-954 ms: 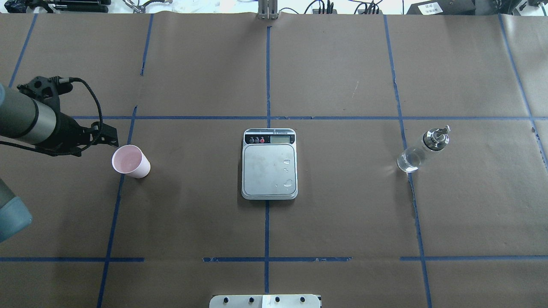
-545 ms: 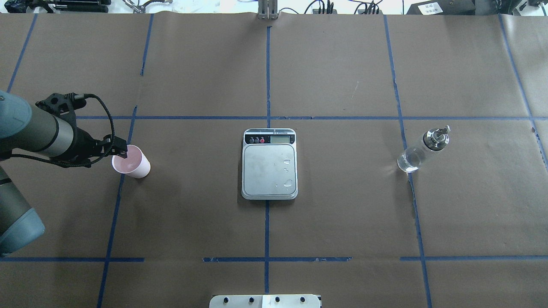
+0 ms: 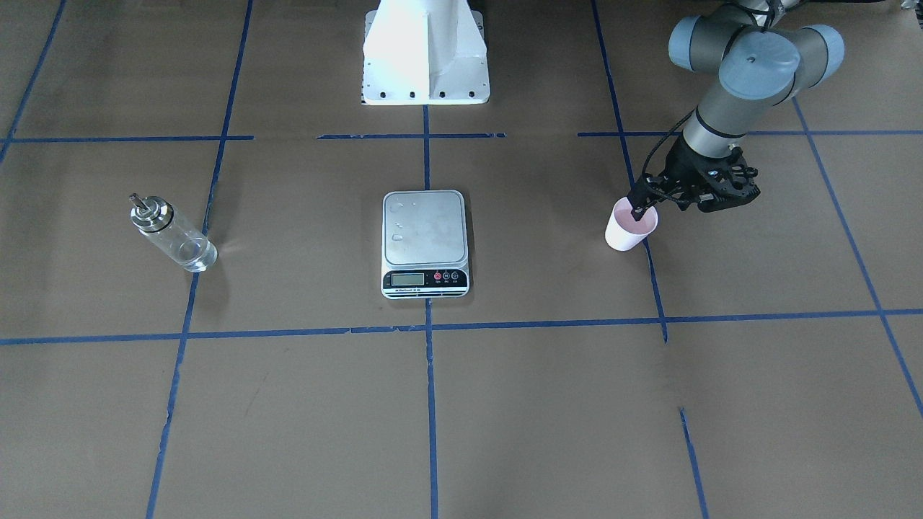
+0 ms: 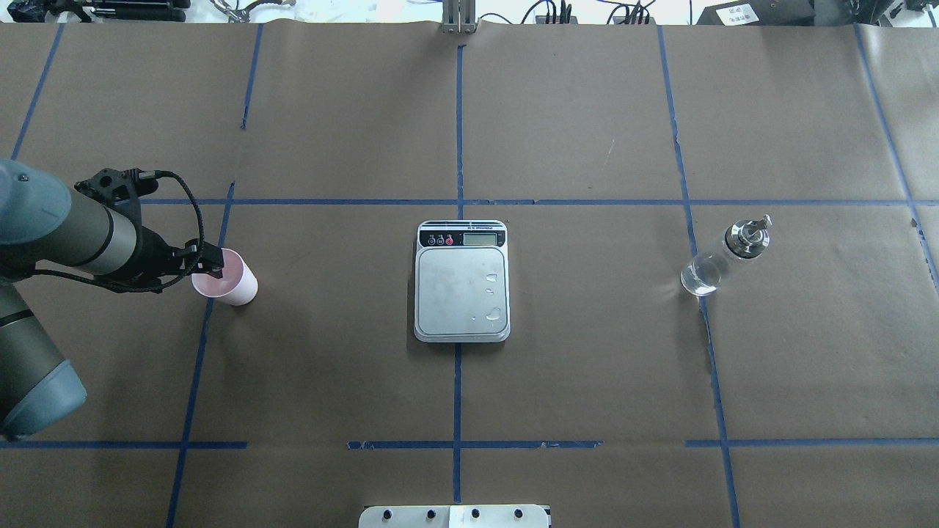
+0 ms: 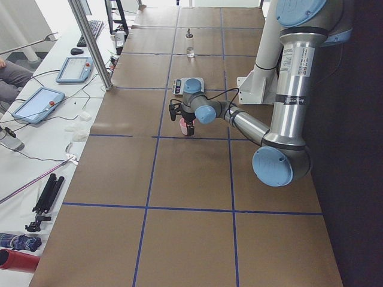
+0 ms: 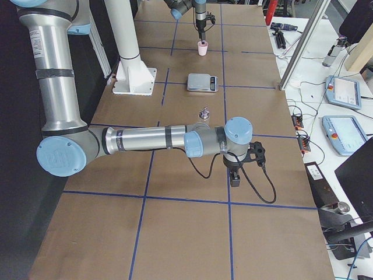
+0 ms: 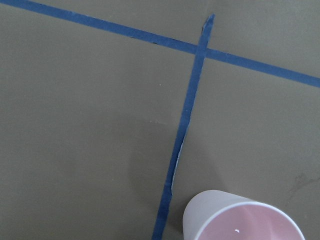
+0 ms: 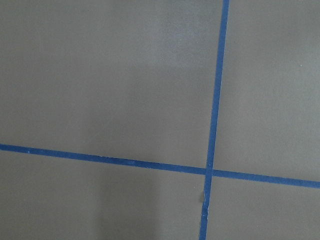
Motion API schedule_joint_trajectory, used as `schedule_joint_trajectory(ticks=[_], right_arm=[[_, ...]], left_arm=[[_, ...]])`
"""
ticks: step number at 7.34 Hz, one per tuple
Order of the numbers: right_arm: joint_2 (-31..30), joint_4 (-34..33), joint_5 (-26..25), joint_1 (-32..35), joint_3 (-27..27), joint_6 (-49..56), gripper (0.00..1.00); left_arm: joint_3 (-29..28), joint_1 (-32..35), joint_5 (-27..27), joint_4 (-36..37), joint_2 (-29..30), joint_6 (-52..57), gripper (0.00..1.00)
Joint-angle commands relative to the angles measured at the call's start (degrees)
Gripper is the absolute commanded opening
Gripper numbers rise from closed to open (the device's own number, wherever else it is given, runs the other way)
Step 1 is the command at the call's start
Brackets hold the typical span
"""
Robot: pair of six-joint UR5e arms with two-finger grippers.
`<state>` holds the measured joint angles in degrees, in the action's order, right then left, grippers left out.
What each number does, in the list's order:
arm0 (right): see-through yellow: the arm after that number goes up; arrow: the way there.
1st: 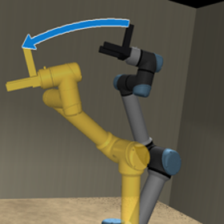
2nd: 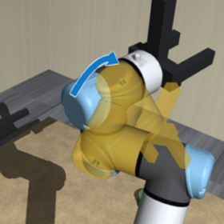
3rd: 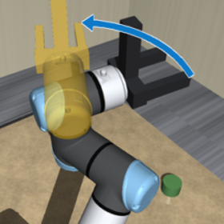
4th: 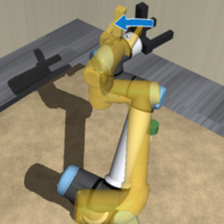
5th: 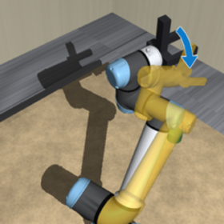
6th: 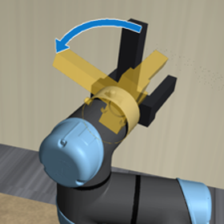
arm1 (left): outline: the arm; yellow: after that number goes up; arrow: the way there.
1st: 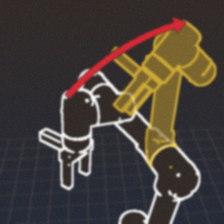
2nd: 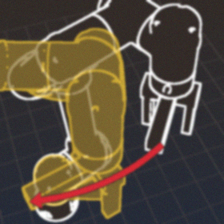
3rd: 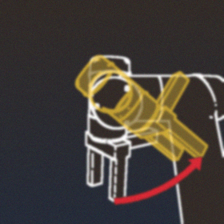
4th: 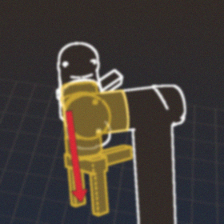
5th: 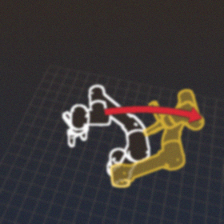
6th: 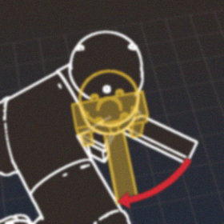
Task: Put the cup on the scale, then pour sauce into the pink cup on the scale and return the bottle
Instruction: 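Reach the left gripper down to the pink cup and grasp it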
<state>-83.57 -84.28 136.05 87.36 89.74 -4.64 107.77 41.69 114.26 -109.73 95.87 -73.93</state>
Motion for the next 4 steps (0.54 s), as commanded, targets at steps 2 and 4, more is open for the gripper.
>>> schedule_joint_trajectory(ticks=[2, 4], right_arm=[[-0.11, 0.08, 0.01, 0.00, 0.18, 0.07, 1.00], [-0.11, 0.08, 0.53, 0.00, 0.35, 0.07, 1.00]], left_arm=[[-0.10, -0.38, 0.44, 0.04, -0.07, 0.19, 0.51], [-0.28, -0.38, 0.53, 0.05, 0.01, 0.10, 0.00]])
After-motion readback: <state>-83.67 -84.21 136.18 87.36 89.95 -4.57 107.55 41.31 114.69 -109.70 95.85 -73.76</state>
